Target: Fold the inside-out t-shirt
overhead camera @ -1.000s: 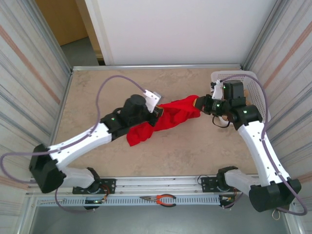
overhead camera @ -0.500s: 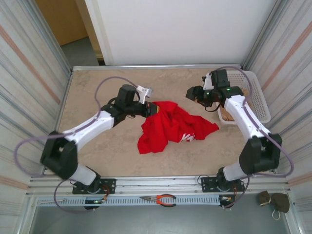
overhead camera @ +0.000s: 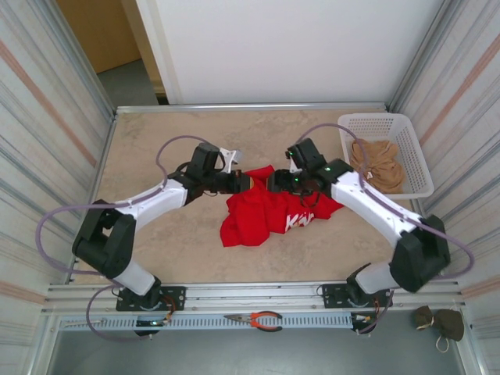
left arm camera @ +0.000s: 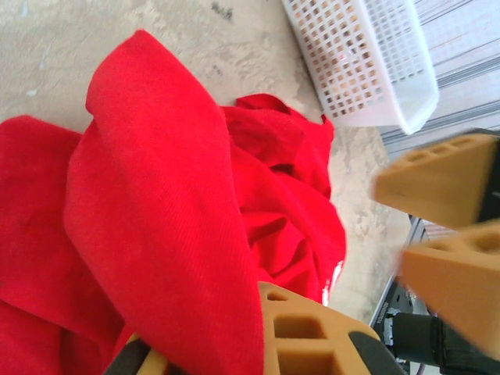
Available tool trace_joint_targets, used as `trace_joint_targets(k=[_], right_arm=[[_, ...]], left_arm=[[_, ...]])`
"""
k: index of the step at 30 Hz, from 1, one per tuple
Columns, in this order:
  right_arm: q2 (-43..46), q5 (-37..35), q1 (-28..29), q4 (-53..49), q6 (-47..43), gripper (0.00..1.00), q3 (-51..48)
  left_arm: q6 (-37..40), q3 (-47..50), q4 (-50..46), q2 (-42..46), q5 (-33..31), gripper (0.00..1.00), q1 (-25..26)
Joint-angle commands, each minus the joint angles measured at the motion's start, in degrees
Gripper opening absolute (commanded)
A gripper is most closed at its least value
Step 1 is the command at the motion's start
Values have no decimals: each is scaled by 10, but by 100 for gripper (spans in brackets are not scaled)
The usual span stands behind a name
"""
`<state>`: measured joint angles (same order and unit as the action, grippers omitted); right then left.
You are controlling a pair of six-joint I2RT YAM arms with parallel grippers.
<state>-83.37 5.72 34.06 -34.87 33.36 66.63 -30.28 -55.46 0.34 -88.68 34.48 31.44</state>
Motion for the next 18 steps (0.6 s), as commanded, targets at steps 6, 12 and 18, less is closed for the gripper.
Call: trace_joint_targets(k=[6, 12, 18], right_arm=[[-150, -62, 8, -2, -22, 70, 56], [-230, -36, 8, 23, -22, 64, 55], [-162, 40, -21, 47, -37, 9, 35]], left_arm=[[0, 4, -4, 49, -3, 0, 10], [3, -16, -20, 76, -7, 0, 6], [6, -5, -49, 102, -34, 0, -42]])
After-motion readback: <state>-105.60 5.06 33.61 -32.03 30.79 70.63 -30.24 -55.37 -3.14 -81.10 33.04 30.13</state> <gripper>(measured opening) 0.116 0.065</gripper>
